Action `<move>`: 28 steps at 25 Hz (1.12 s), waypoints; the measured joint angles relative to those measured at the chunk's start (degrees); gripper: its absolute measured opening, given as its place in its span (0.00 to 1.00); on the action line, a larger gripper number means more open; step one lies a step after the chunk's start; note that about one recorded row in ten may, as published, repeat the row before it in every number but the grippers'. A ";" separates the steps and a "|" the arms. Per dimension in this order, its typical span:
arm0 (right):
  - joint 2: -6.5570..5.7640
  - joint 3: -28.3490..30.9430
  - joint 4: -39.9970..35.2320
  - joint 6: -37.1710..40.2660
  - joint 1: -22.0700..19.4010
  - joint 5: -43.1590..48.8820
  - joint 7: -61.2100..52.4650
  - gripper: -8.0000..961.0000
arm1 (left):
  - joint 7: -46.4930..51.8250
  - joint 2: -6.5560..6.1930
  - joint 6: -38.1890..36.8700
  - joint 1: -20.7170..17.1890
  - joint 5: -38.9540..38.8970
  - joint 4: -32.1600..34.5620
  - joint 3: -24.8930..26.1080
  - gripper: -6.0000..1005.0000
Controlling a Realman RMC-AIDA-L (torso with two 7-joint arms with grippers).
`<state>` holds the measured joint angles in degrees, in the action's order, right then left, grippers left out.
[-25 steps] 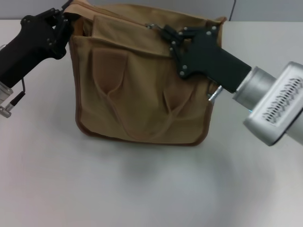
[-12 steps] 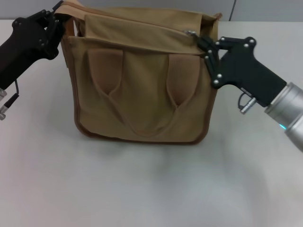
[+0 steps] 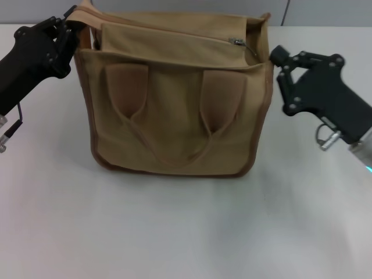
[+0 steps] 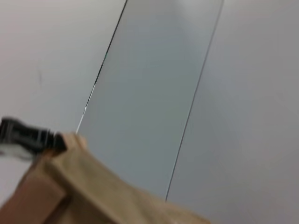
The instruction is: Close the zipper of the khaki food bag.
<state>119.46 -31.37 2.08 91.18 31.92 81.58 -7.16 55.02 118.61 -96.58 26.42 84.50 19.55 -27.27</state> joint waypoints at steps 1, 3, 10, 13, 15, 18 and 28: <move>-0.01 -0.01 -0.53 0.94 -0.53 -0.01 -2.11 0.01 | 0.18 0.00 -0.90 -0.18 0.01 0.03 0.05 0.08; -0.03 -0.03 -2.80 2.79 -1.77 -0.02 -8.24 0.02 | 2.37 -0.06 -3.09 -0.50 0.01 0.34 0.28 0.08; -0.10 -0.81 -8.94 6.54 -4.29 0.39 -25.72 0.17 | 13.26 -0.43 -7.61 -0.84 -2.07 3.36 1.17 0.08; -0.11 -0.83 -9.01 7.48 -4.65 0.47 -26.16 0.27 | 16.89 -0.43 -10.18 -1.05 -4.19 4.81 1.31 0.13; -0.11 -1.24 -9.03 7.78 -4.69 0.51 -26.21 0.36 | 18.80 -0.43 -11.53 -1.06 -4.84 5.39 1.30 0.22; -0.11 -2.68 -9.05 8.09 -4.69 0.56 -26.52 0.49 | 21.17 -0.46 -14.89 -0.83 -4.77 6.29 0.23 0.35; -0.29 -11.03 -13.65 11.80 -5.79 0.63 -35.14 0.50 | 14.91 -0.48 -17.47 -6.88 -4.05 18.44 -25.86 0.70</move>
<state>119.18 -42.40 -11.57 102.98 26.13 82.21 -42.30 69.93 118.13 -114.04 19.54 80.45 37.99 -53.13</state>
